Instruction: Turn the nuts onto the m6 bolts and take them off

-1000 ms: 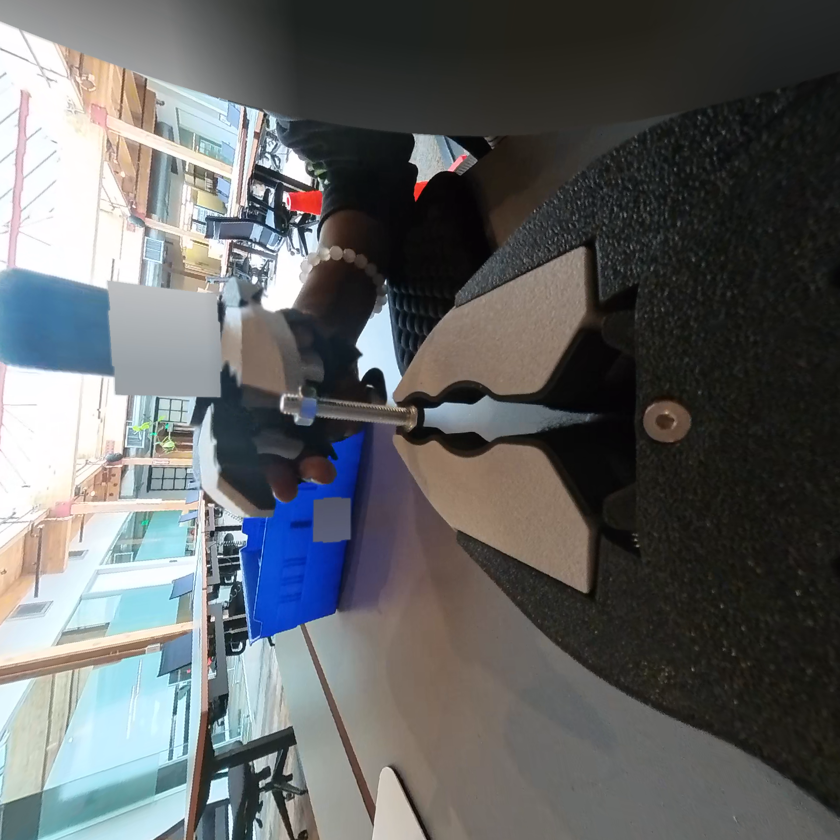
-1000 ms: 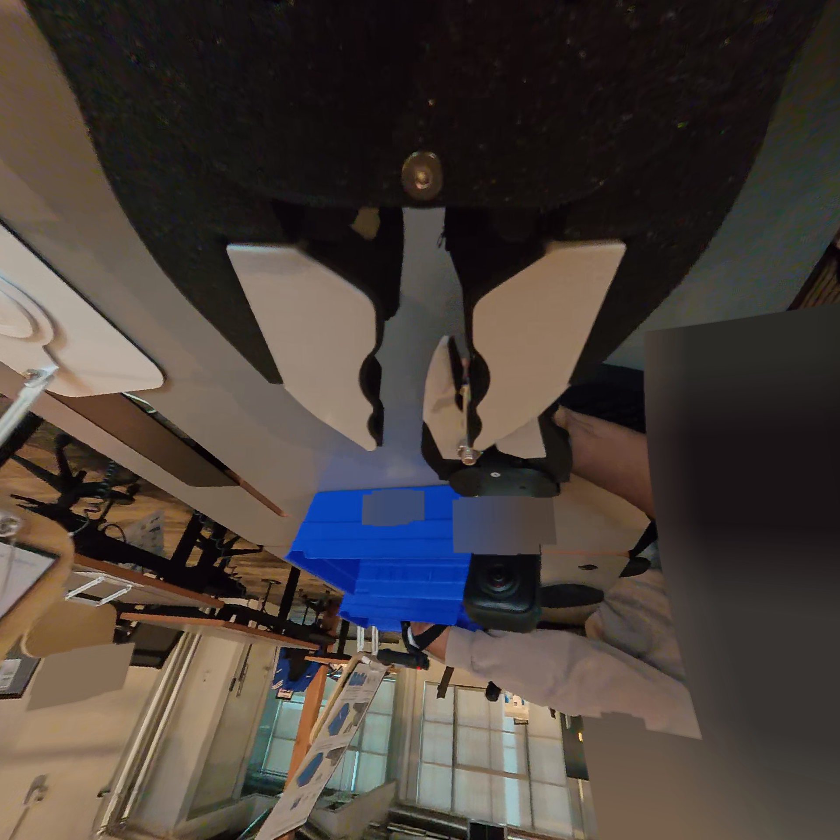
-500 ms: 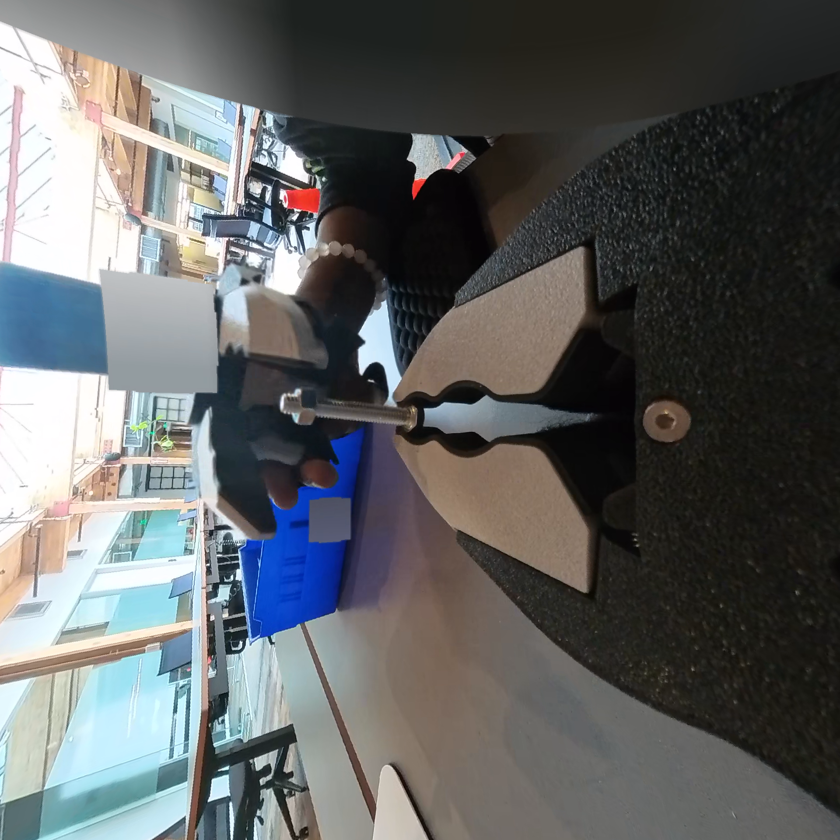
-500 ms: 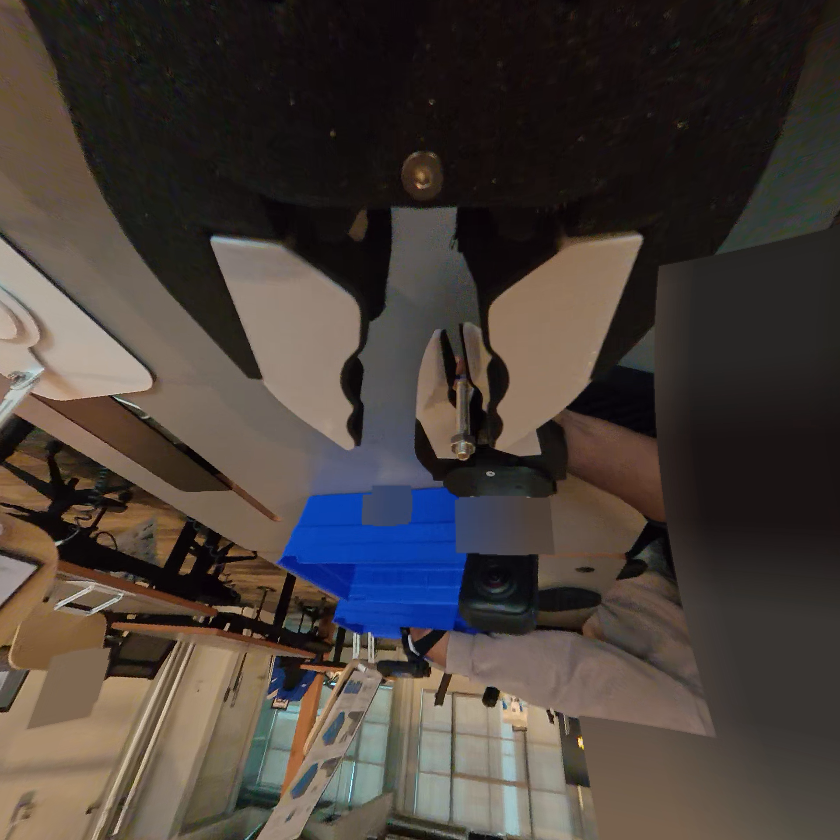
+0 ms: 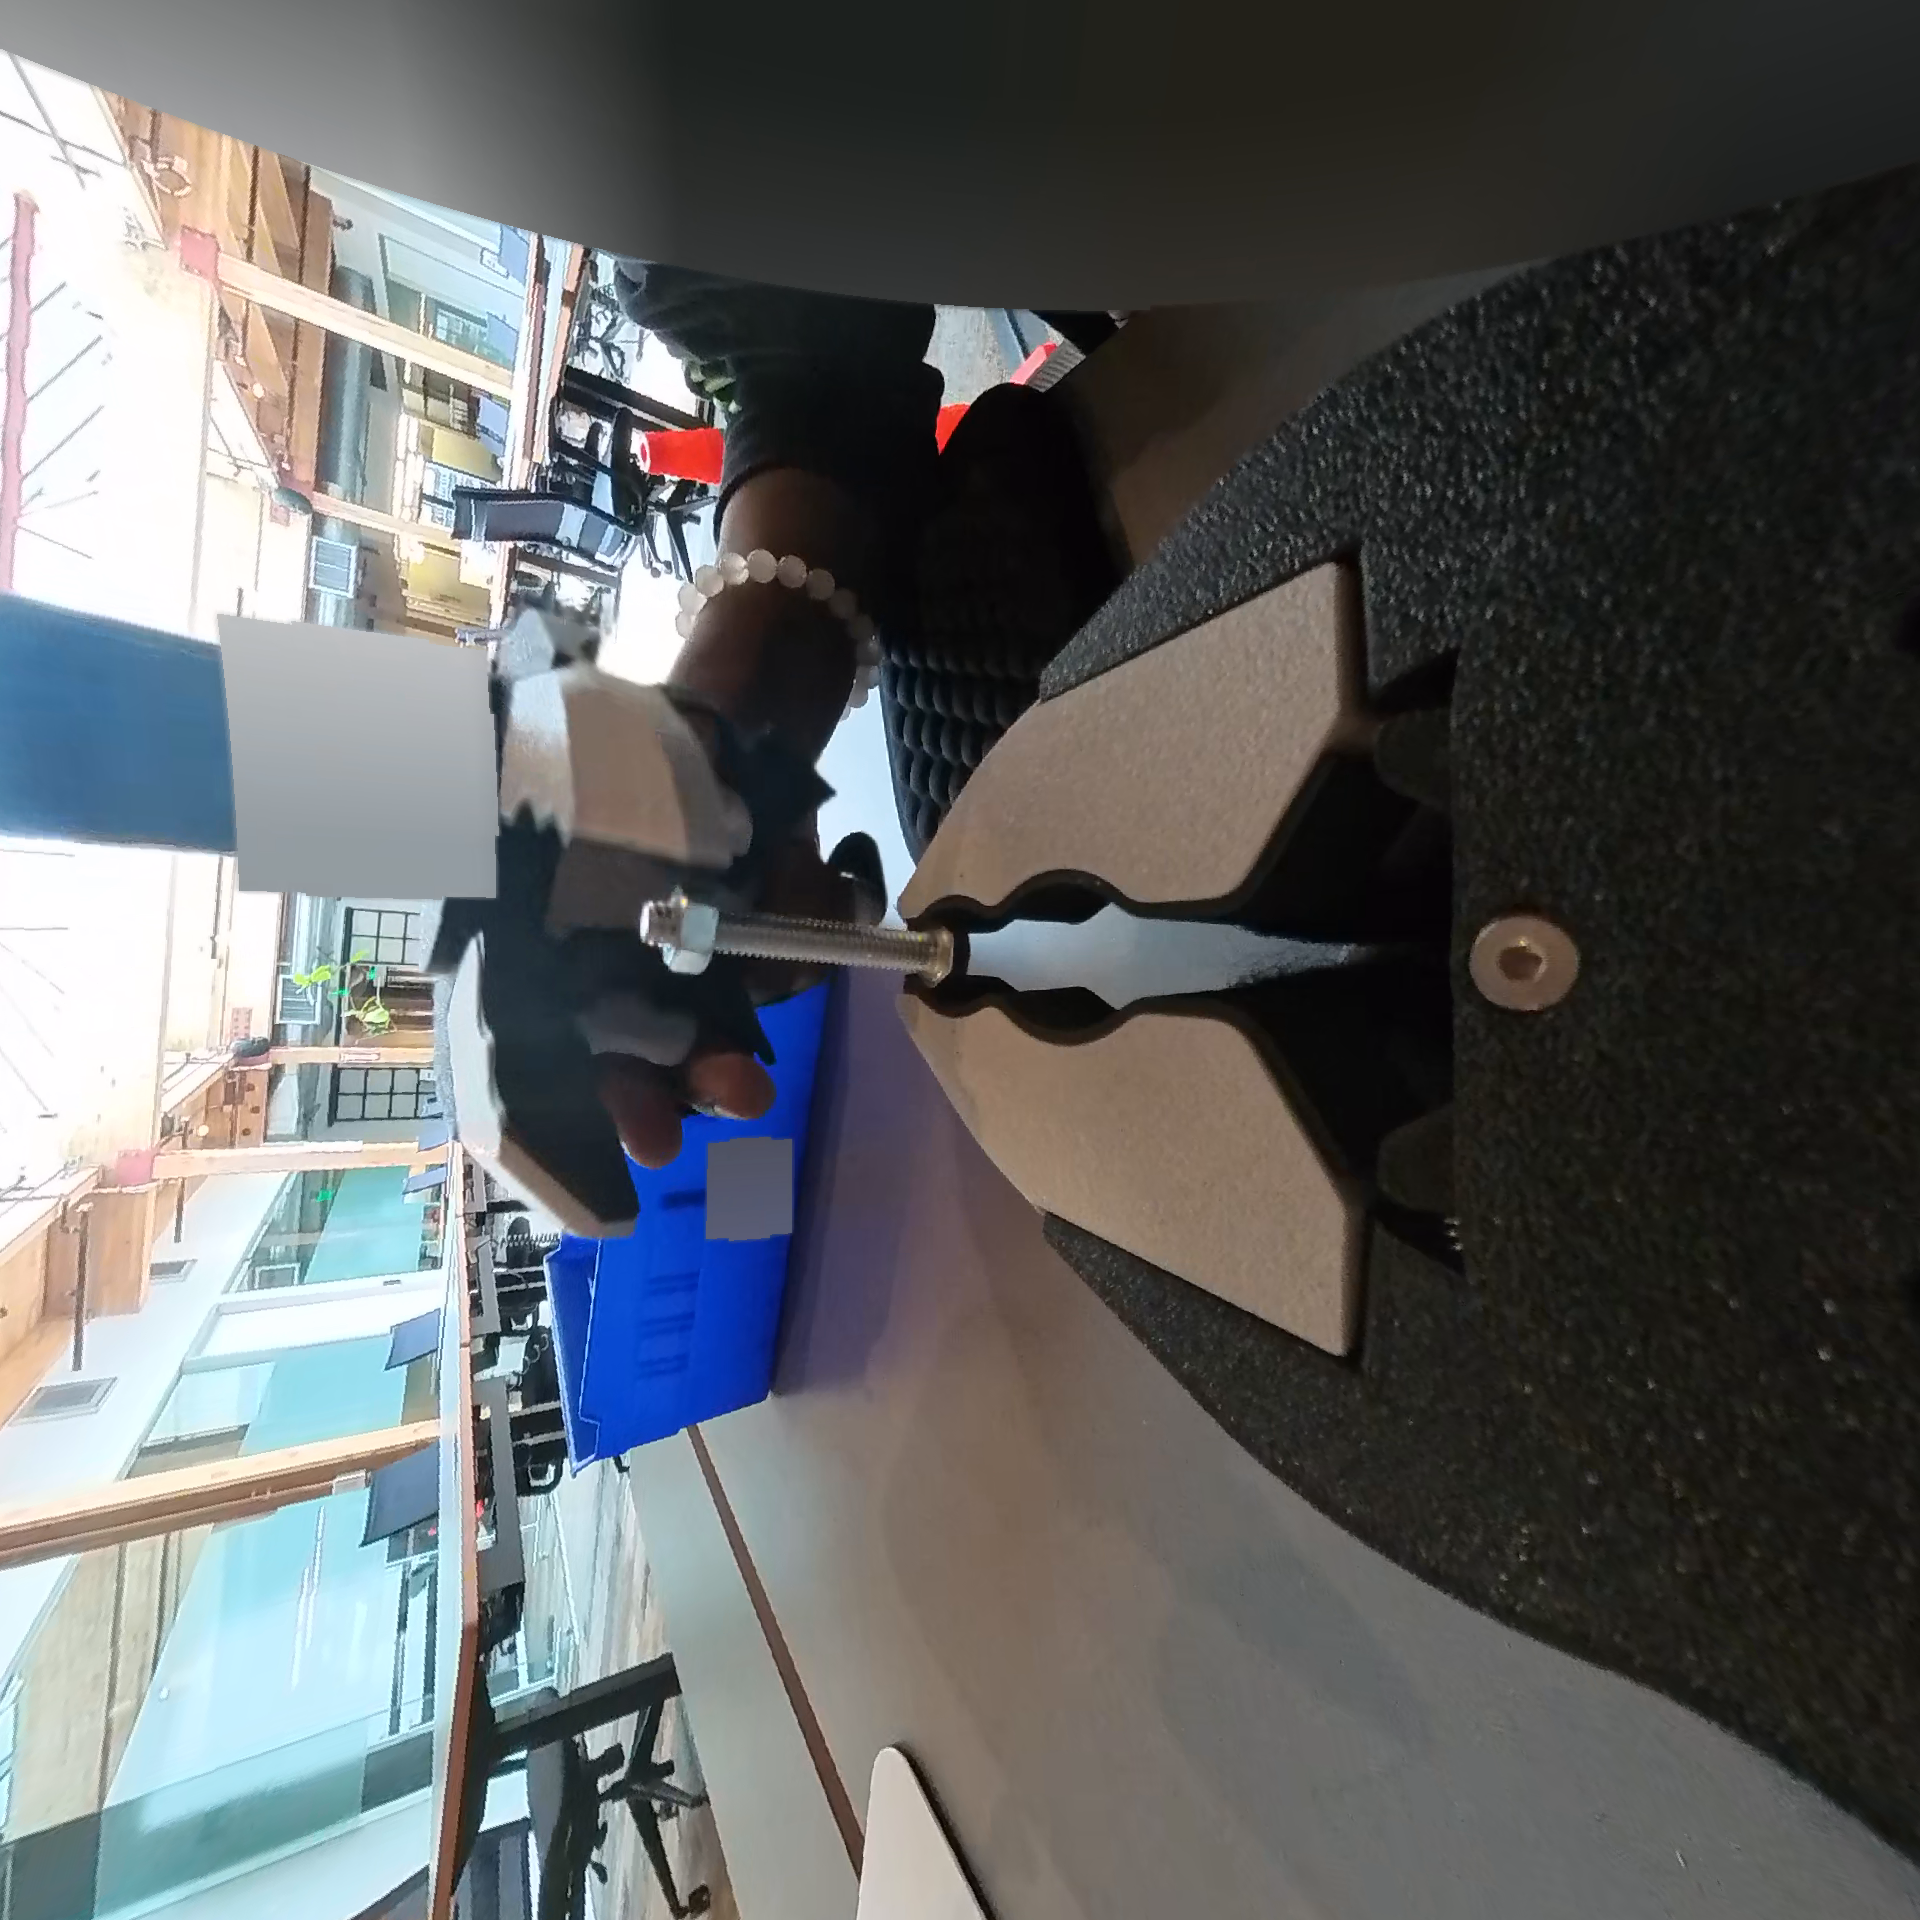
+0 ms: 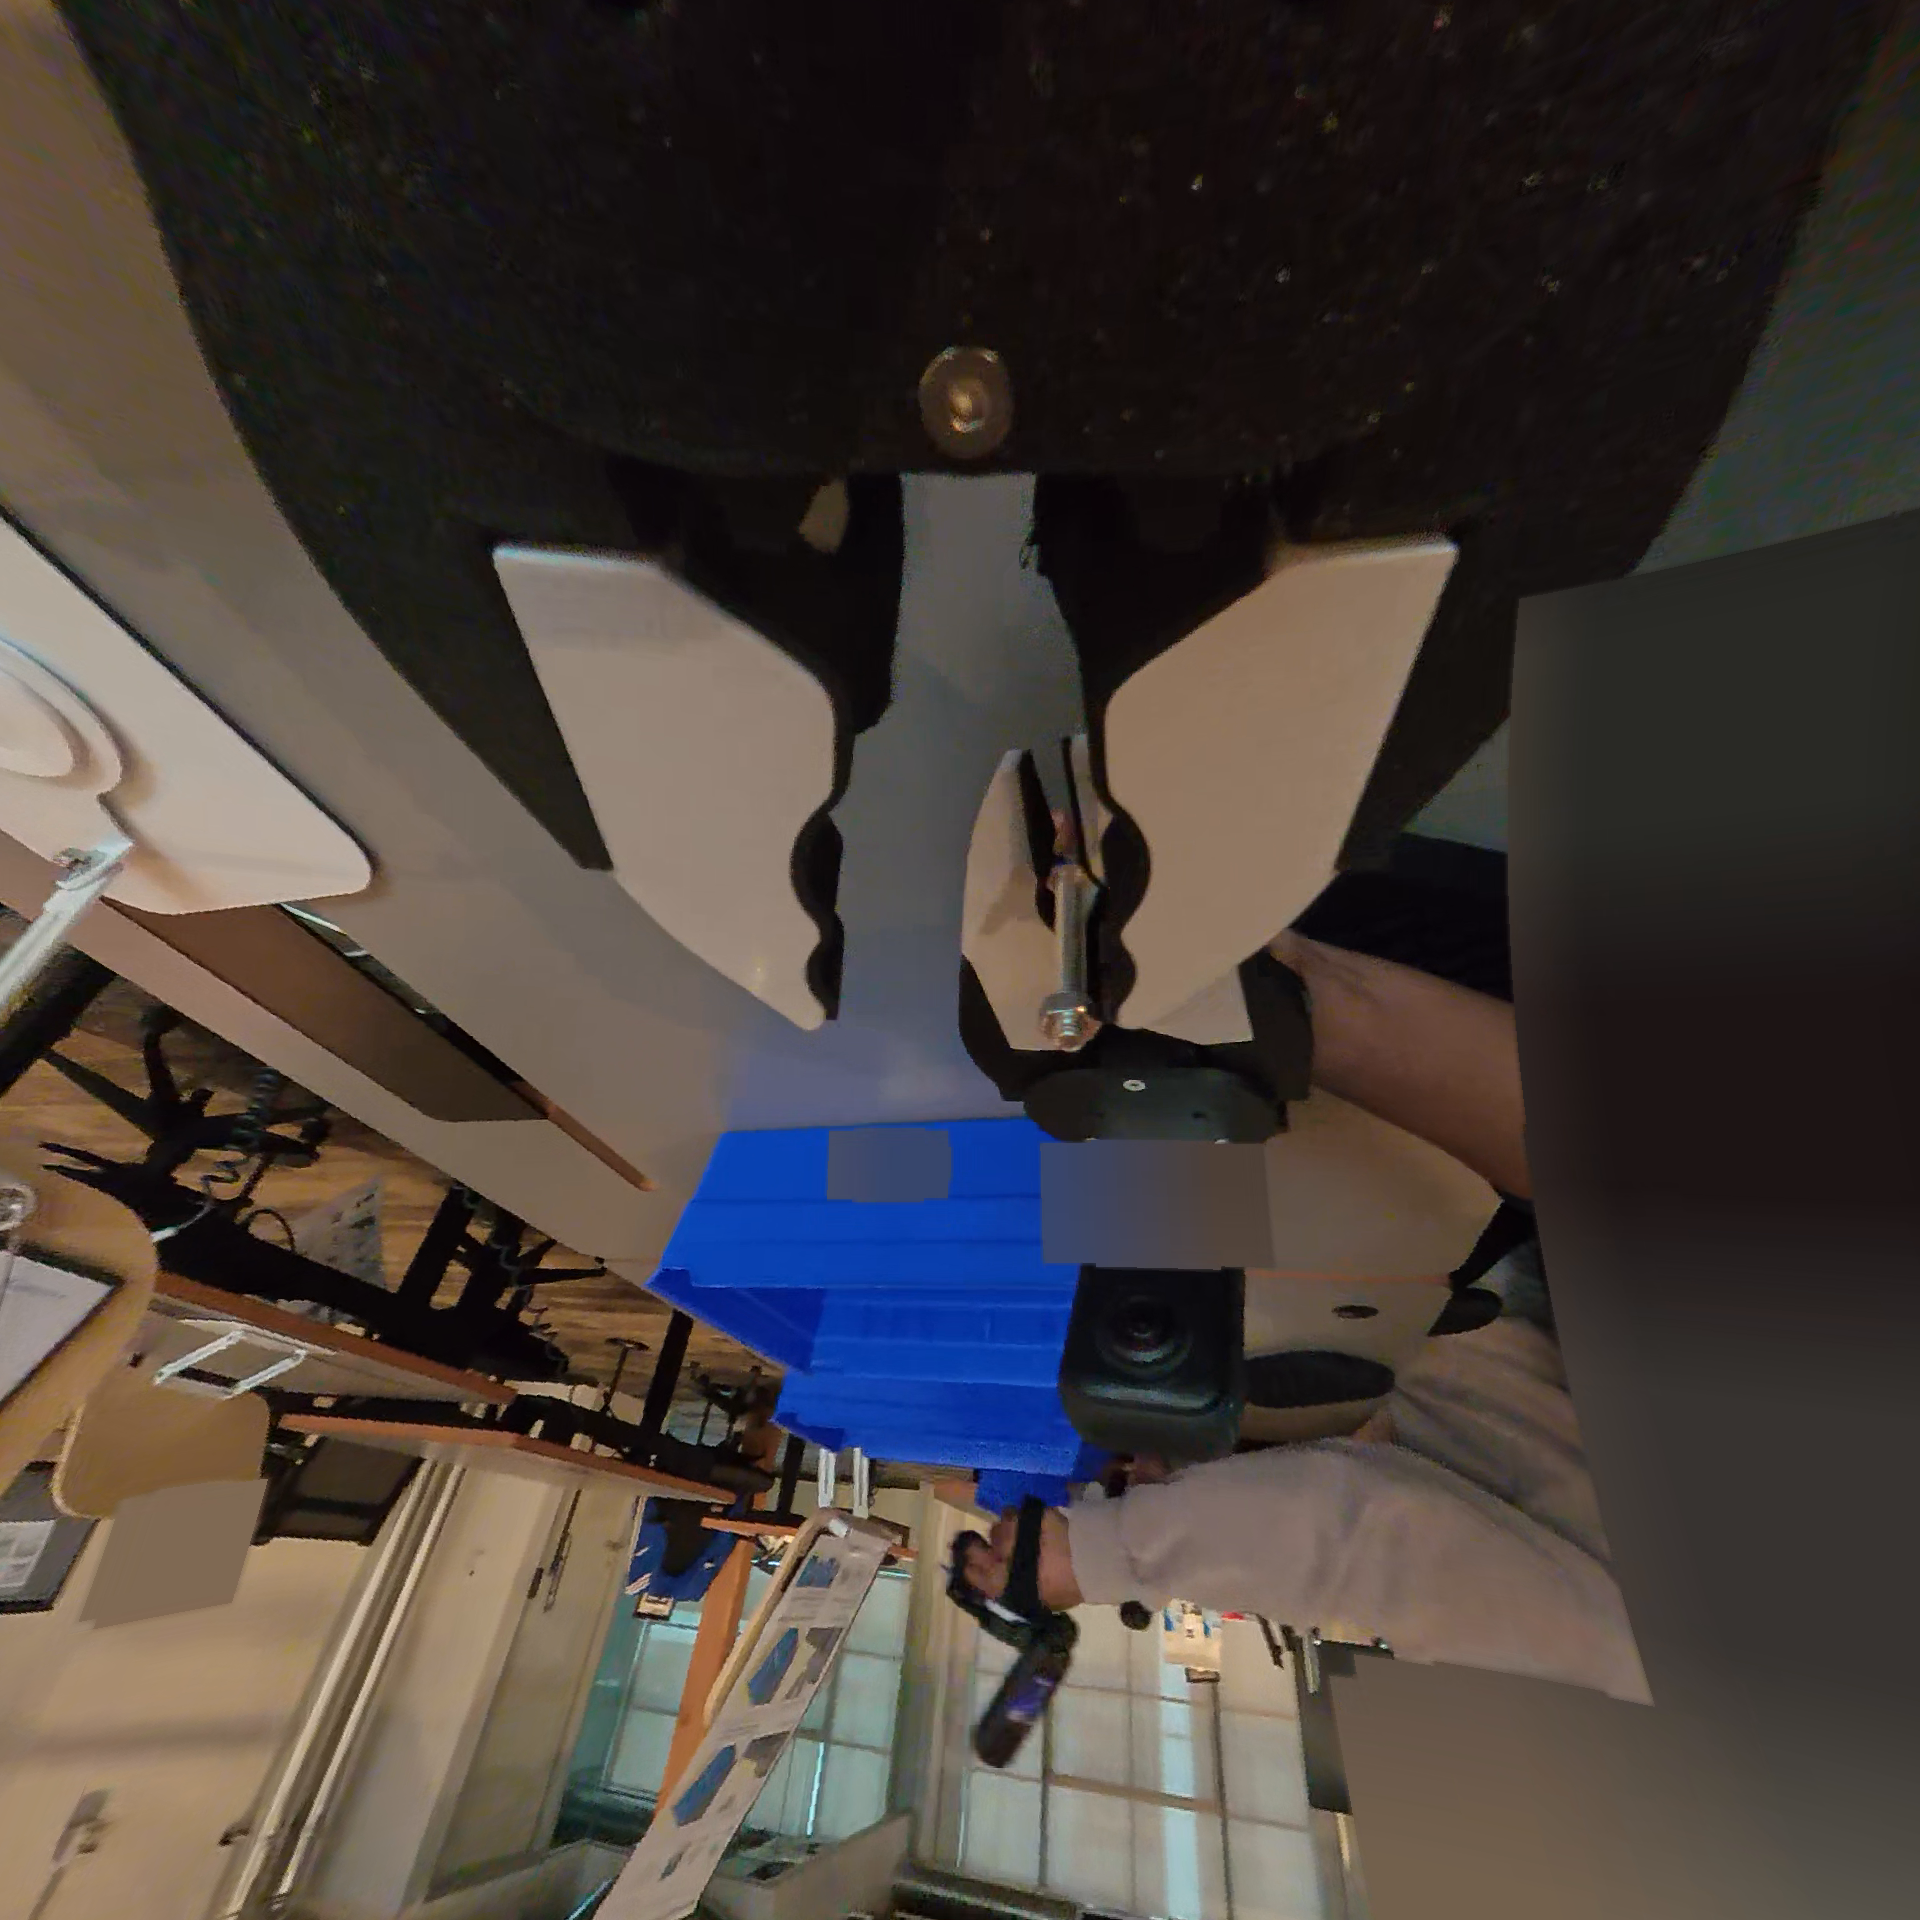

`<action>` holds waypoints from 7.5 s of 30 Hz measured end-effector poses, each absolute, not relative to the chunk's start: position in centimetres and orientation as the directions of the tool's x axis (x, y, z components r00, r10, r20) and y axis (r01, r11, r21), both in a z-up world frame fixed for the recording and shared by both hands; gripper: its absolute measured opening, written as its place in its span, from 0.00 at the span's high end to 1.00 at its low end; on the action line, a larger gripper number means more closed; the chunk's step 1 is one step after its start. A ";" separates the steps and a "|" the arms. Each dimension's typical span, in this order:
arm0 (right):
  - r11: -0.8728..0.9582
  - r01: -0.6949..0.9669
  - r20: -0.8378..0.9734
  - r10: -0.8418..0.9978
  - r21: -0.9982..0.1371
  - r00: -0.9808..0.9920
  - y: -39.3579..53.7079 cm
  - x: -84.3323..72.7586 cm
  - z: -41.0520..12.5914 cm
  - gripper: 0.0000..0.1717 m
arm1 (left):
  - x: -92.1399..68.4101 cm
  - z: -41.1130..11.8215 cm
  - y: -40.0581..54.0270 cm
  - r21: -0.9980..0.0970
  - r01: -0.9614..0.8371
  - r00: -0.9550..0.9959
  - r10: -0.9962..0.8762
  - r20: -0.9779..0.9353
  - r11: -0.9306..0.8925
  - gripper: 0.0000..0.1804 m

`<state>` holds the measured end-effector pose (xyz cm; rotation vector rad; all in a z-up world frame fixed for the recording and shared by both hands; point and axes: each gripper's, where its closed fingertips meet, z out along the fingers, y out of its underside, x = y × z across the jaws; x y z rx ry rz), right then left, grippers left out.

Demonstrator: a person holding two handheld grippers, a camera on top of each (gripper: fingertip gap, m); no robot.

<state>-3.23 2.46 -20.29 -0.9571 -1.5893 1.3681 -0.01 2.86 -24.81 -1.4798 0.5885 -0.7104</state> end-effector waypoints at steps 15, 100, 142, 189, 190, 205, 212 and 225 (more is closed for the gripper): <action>0.107 0.020 0.094 0.940 -0.994 -0.329 3.8 -3.2 -19.9 0.84 | -0.1 -24.7 2.9 -0.997 0.073 0.671 -0.738 0.077 -0.037 0.96; 0.070 -0.006 0.069 0.953 -0.998 -0.296 4.4 -3.2 -19.3 0.79 | -0.2 -24.7 2.8 -0.997 0.069 0.671 -0.738 0.071 -0.034 0.96; 0.854 0.510 0.045 0.516 -0.104 -0.855 1.3 -3.0 -20.5 0.85 | -0.3 -24.8 3.0 -0.996 0.072 0.671 -0.737 0.080 -0.043 0.96; 0.956 -0.263 0.225 -0.230 -0.127 -0.947 -3.5 -2.4 -18.8 0.77 | 1.5 -24.2 -2.7 -0.967 0.085 -0.051 -0.970 0.238 -0.241 0.96; 0.975 -0.140 0.205 -0.103 -0.173 -0.973 -3.2 -2.7 -18.3 0.74 | 1.4 -24.2 -1.4 -0.972 0.101 0.054 -0.974 0.220 -0.214 0.96; 0.813 0.579 0.109 0.582 -0.067 -0.806 3.2 -3.8 -20.3 0.84 | -1.8 -24.5 4.2 -0.992 0.121 0.729 -0.674 0.121 -0.047 0.96; 0.872 0.485 0.142 0.490 -0.070 -0.860 2.7 -4.0 -20.2 0.99 | -1.6 -24.5 4.0 -0.991 0.121 0.702 -0.701 0.121 -0.049 0.96; 0.878 0.471 0.088 0.478 -0.088 -0.874 2.3 -3.6 -20.6 0.91 | -1.2 -24.7 3.9 -0.993 0.100 0.686 -0.719 0.114 -0.062 0.96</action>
